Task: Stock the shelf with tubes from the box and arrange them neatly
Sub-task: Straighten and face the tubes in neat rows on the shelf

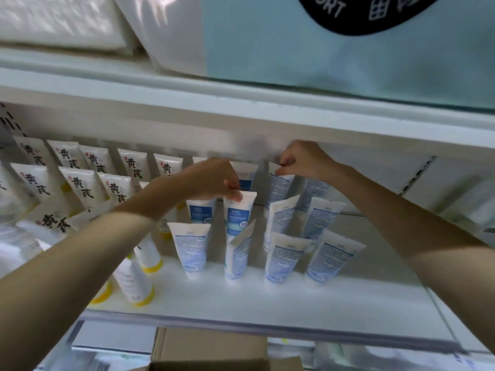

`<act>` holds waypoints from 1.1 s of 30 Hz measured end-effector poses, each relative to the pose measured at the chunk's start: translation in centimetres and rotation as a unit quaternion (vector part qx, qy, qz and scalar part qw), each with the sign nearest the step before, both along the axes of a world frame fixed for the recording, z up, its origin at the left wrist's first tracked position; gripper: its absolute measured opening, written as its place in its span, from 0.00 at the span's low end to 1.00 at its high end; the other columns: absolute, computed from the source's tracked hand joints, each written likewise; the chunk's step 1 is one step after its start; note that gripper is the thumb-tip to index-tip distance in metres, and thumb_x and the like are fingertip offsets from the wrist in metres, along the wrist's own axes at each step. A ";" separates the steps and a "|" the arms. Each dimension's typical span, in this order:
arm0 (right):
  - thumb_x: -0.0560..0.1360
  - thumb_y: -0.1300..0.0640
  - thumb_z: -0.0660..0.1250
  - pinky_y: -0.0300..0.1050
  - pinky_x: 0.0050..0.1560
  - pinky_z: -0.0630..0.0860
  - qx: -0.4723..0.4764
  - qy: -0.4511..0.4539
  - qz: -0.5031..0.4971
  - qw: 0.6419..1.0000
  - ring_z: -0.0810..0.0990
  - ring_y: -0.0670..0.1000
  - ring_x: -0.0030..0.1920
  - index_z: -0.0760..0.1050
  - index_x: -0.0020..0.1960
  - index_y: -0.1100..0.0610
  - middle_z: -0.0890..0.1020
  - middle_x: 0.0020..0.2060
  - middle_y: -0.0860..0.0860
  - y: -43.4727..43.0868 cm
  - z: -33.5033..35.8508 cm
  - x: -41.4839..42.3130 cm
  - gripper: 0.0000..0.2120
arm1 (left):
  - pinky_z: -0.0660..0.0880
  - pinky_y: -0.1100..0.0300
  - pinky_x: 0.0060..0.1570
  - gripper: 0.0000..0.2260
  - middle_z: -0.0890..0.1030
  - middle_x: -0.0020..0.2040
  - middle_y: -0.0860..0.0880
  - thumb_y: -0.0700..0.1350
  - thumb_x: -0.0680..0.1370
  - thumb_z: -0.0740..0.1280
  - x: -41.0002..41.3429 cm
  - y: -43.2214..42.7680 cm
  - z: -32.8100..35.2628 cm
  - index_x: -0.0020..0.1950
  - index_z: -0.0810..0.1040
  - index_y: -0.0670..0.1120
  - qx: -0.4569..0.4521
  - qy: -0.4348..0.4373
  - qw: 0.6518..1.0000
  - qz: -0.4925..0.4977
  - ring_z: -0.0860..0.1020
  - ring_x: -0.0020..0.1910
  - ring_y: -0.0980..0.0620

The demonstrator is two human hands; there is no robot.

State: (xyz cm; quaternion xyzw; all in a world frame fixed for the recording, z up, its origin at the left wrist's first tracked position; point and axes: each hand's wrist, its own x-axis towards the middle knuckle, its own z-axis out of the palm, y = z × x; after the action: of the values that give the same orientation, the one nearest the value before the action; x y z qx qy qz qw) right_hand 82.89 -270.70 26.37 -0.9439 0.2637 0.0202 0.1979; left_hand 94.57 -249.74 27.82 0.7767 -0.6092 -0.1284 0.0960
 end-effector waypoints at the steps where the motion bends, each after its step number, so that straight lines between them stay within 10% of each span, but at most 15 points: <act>1: 0.72 0.47 0.70 0.45 0.46 0.69 0.002 0.001 0.003 1.000 0.76 0.51 0.42 0.77 0.47 0.57 0.80 0.45 0.57 0.0 0.0 -0.1 0.13 | 0.62 0.71 0.34 0.11 0.82 0.46 0.49 0.49 0.77 0.66 0.0 0.0 0.0 0.53 0.82 0.44 0.001 -0.001 1.000 0.000 0.75 0.41 0.55; 5: 0.67 0.37 0.67 0.53 0.57 0.74 0.007 -0.019 0.018 1.000 0.80 0.51 0.48 0.73 0.52 0.40 0.79 0.48 0.45 -0.3 0.4 -1.2 0.16 | 0.65 0.66 0.35 0.11 0.83 0.48 0.48 0.50 0.76 0.67 0.3 -0.1 -0.1 0.52 0.83 0.44 -0.001 -0.011 1.000 0.003 0.78 0.44 0.52; 12: 0.75 0.62 0.68 0.51 0.53 0.76 0.019 -0.029 0.101 0.994 0.81 0.53 0.46 0.70 0.42 0.44 0.82 0.41 0.51 -0.3 1.9 -2.1 0.14 | 0.64 0.63 0.42 0.12 0.83 0.47 0.46 0.50 0.76 0.68 0.2 0.2 -0.3 0.52 0.83 0.43 0.001 0.009 1.000 0.013 0.76 0.43 0.51; 25: 0.74 0.59 0.69 0.43 0.59 0.74 0.097 -0.041 0.097 0.990 0.80 0.42 0.49 0.80 0.51 0.52 0.80 0.48 0.46 -0.1 1.8 -1.4 0.07 | 0.66 0.62 0.44 0.10 0.83 0.45 0.46 0.49 0.75 0.69 0.5 0.4 -0.7 0.49 0.84 0.44 -0.011 0.024 1.000 0.013 0.76 0.43 0.52; 33: 0.73 0.64 0.69 0.23 0.46 0.71 0.155 -0.034 0.063 0.985 0.76 0.40 0.48 0.76 0.62 0.58 0.79 0.50 0.50 -0.1 1.8 -1.8 0.17 | 0.73 0.56 0.50 0.12 0.83 0.49 0.46 0.50 0.75 0.69 0.8 0.5 -1.0 0.52 0.83 0.44 -0.012 0.016 1.000 0.013 0.78 0.47 0.49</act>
State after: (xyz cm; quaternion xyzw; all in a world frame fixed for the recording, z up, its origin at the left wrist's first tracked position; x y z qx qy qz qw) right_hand 81.13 -270.79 28.12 -0.9165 0.1902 0.0413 0.3494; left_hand 95.39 -249.23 26.79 0.7809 -0.5992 -0.1327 0.1167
